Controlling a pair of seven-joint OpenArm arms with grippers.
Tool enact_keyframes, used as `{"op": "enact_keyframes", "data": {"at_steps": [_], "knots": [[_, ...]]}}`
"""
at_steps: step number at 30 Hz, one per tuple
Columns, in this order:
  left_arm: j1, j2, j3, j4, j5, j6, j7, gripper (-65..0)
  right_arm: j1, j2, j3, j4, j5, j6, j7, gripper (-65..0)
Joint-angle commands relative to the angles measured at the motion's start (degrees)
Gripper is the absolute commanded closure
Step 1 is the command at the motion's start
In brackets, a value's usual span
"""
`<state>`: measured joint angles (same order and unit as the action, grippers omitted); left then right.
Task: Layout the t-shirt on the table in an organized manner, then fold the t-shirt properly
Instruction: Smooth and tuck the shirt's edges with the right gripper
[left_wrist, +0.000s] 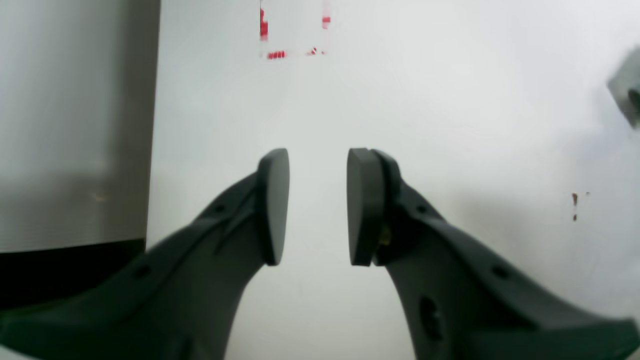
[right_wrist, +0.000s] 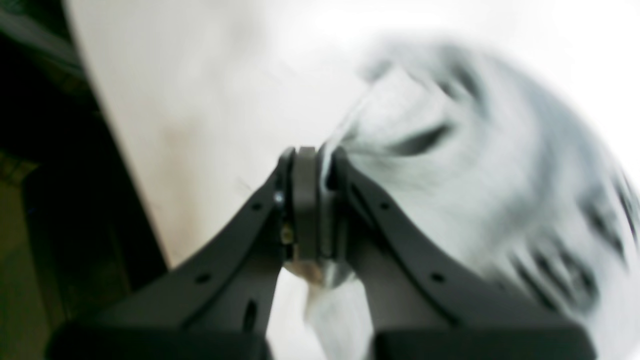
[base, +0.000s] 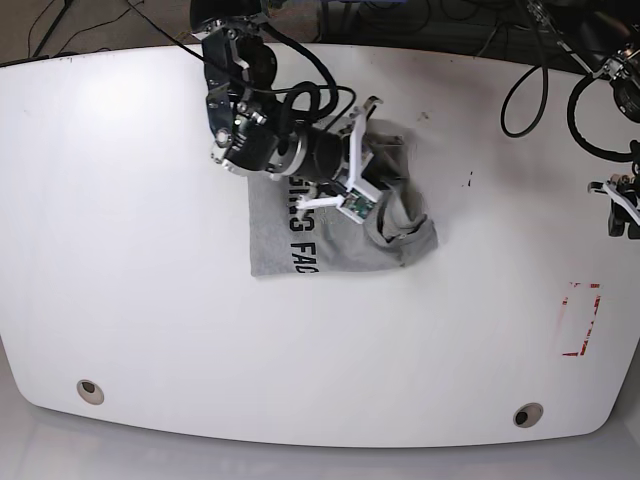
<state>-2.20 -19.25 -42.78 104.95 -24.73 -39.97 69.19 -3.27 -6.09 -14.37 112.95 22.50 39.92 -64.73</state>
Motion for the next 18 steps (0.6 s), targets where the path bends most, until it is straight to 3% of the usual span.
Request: {"op": "enact_keyframes", "data": {"at_steps": [1,9,12,18], "knots": [[-0.7,-1.2,-0.2,0.9,-0.6,0.0,-1.3,-17.8,1.3,-1.7,-1.1,0.9,1.0,0.1,1.6,-0.6],[-0.7,-1.3,-0.2,1.0,-0.6,0.0,-1.3,-17.8,2.8,-2.9,-4.1,-3.3,1.0,0.1,1.7,-1.1],[-0.7,-1.3,-0.2,1.0,-0.6,0.0,-1.3,-17.8,3.7,-2.9,-4.5,-4.4,1.2,0.1,1.7,-5.5],[-0.7,-1.3,-0.2,1.1,-0.6,0.0,-1.3,-17.8,3.5,-2.8,-4.4,-5.0,1.3,0.1,1.7,-32.5]]}}
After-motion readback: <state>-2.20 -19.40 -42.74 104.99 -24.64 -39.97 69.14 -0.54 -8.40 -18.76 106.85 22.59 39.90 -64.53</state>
